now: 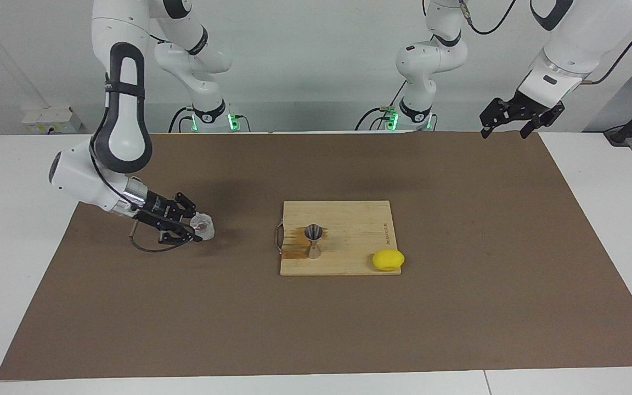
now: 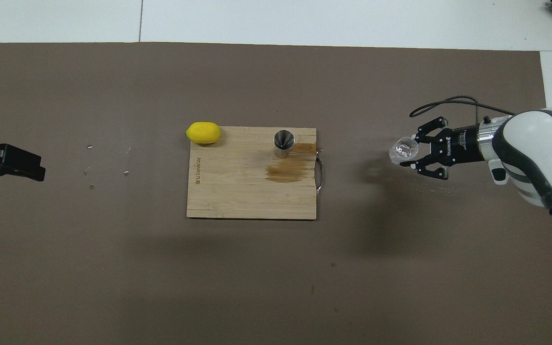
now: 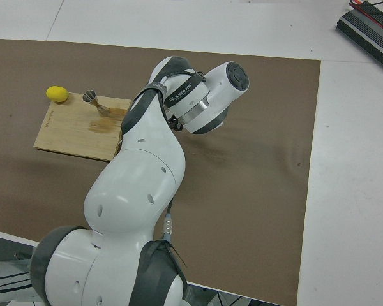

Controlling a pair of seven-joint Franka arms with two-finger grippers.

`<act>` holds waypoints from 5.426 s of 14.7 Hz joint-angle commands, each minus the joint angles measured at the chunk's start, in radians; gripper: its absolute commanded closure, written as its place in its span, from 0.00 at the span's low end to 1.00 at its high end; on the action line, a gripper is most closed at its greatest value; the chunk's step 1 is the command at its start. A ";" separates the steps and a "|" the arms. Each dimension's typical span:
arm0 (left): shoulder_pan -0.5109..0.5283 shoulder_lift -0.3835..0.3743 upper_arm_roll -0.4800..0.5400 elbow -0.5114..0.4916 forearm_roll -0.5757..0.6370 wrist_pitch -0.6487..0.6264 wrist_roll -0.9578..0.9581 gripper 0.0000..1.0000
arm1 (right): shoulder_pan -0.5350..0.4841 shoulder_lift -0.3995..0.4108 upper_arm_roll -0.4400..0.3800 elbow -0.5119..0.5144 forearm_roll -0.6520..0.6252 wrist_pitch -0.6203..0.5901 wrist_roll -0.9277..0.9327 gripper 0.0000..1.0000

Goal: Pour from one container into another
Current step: 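Lift the glass cup with the right gripper and carry it over the silver cup, then tilt the glass cup with the right gripper to pour into the silver cup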

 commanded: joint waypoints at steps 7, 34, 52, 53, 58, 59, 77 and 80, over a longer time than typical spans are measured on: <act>0.005 -0.055 -0.001 -0.106 0.012 0.120 0.007 0.00 | 0.162 0.026 0.006 0.106 -0.085 0.123 0.241 1.00; 0.002 -0.055 -0.001 -0.103 0.012 0.106 0.007 0.00 | 0.421 0.135 0.005 0.316 -0.439 0.159 0.582 1.00; 0.002 -0.055 -0.001 -0.103 0.012 0.106 0.007 0.00 | 0.478 0.146 0.006 0.373 -0.665 0.091 0.586 1.00; 0.002 -0.055 -0.001 -0.103 0.012 0.106 0.007 0.00 | 0.478 0.149 0.006 0.373 -0.665 0.091 0.586 1.00; 0.002 -0.055 -0.001 -0.103 0.012 0.106 0.007 0.00 | 0.478 0.150 0.006 0.373 -0.696 0.091 0.586 1.00; 0.002 -0.055 -0.001 -0.103 0.012 0.106 0.007 0.00 | 0.478 0.150 0.005 0.374 -0.706 0.091 0.586 1.00; 0.002 -0.055 -0.001 -0.103 0.012 0.106 0.007 0.00 | 0.506 0.156 0.005 0.396 -0.771 0.077 0.588 1.00; 0.002 -0.055 -0.001 -0.103 0.012 0.106 0.007 0.00 | 0.506 0.156 0.005 0.396 -0.769 0.077 0.588 1.00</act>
